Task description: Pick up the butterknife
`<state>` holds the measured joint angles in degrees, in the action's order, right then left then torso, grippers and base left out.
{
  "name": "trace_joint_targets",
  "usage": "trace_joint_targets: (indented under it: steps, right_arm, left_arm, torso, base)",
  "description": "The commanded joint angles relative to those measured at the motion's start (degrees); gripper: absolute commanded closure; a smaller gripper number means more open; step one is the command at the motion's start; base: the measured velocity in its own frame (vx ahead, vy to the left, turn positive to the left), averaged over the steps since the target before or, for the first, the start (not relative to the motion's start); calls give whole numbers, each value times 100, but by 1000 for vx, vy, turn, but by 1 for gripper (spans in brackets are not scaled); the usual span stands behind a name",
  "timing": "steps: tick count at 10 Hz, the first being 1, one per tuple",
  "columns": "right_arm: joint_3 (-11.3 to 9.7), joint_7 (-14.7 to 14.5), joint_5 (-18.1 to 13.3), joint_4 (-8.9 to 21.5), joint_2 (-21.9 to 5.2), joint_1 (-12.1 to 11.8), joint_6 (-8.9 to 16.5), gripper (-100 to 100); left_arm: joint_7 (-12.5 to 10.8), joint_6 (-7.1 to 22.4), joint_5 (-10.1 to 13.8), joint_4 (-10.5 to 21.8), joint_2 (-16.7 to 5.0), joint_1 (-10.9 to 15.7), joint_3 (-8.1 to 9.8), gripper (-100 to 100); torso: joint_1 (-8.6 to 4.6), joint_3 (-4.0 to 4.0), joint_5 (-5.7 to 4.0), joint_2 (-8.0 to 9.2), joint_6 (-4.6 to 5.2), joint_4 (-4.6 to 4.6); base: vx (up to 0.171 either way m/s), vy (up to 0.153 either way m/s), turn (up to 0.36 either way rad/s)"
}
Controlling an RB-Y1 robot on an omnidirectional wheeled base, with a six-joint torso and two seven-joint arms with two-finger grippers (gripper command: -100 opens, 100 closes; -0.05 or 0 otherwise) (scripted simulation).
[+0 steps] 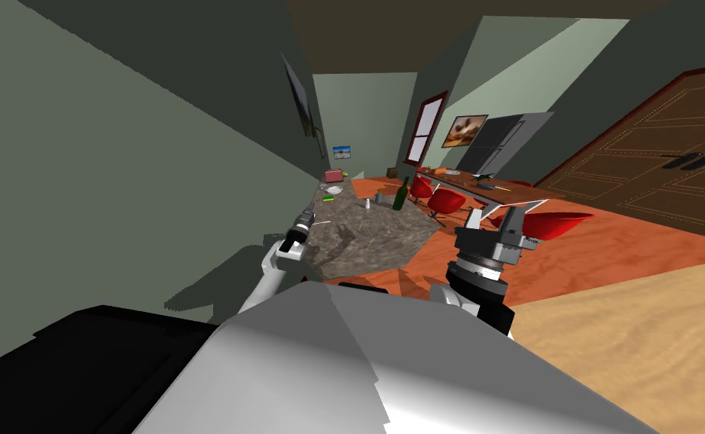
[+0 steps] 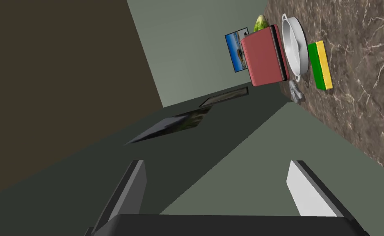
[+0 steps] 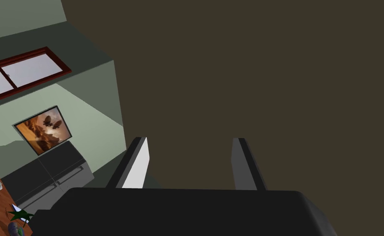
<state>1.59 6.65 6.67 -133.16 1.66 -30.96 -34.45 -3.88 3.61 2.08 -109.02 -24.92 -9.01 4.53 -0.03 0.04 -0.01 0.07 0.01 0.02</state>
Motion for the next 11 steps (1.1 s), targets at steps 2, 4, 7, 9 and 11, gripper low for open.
trace_joint_targets:
  steps: [2,4,7,9,11]
  right_arm:
    - [1,0,0,0,0,-1,0,0]
    - [1,0,0,0,0,-1,0,0]
    - [1,0,0,0,0,-1,0,0]
    - [0,0,0,0,0,0,0,0]
    - [1,0,0,0,0,-2,0,0]
  left_arm:
    - [-70,442,129,354,-270,245,31,-100]
    - [-70,718,129,410,-270,245,31,-100]
    - [-117,1132,223,675,-459,427,52,-100]
    - [-162,1480,322,950,-647,609,73,-100]
    - [-204,1778,424,1234,-837,790,92,-100]
  torso:
    - [3,1,1,2,-6,0]
    - [2,2,0,2,-6,1]
    - [3,-1,1,-3,-5,0]
    - [3,-2,0,-5,-1,-1]
    - [5,-2,1,-4,-9,-1]
  base:
    - [-30,-16,-129]
    - [-18,-8,-45]
    - [-12,-10,-100]
    - [-12,-13,-155]
    - [-9,-10,-89]
